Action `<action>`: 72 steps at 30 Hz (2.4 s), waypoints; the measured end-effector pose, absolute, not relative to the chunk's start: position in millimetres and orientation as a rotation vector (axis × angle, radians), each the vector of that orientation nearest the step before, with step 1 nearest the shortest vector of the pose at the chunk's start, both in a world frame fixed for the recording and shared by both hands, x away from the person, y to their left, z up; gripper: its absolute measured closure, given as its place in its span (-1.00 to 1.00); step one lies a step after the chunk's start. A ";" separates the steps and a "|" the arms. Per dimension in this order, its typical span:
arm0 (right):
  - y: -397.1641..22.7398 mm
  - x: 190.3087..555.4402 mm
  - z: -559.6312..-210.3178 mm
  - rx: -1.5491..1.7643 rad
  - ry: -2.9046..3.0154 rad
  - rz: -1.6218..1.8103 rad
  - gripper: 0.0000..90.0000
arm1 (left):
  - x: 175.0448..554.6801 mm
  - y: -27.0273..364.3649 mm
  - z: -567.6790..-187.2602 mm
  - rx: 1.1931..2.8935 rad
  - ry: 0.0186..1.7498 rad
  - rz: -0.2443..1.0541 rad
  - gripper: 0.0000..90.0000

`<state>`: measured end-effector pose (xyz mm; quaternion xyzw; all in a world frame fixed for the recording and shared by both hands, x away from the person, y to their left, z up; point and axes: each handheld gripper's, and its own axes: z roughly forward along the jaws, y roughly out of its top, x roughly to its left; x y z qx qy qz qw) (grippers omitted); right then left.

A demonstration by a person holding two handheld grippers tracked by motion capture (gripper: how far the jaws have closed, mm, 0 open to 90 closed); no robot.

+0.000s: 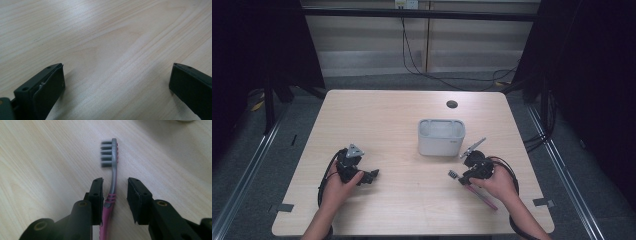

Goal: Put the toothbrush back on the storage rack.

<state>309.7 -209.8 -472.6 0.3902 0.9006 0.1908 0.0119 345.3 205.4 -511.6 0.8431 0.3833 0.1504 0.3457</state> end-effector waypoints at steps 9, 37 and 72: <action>-202.3 307.7 -472.8 1.174 2.795 0.535 0.87 | 345.3 205.4 -511.8 2.187 0.994 0.391 -1.00; -219.2 306.5 -441.2 1.267 2.646 0.926 0.89 | 345.1 205.2 -511.7 2.186 0.998 0.387 -1.00; -235.7 308.7 -407.8 1.280 2.459 1.248 0.89 | 345.1 205.1 -511.9 2.183 0.998 0.388 -1.00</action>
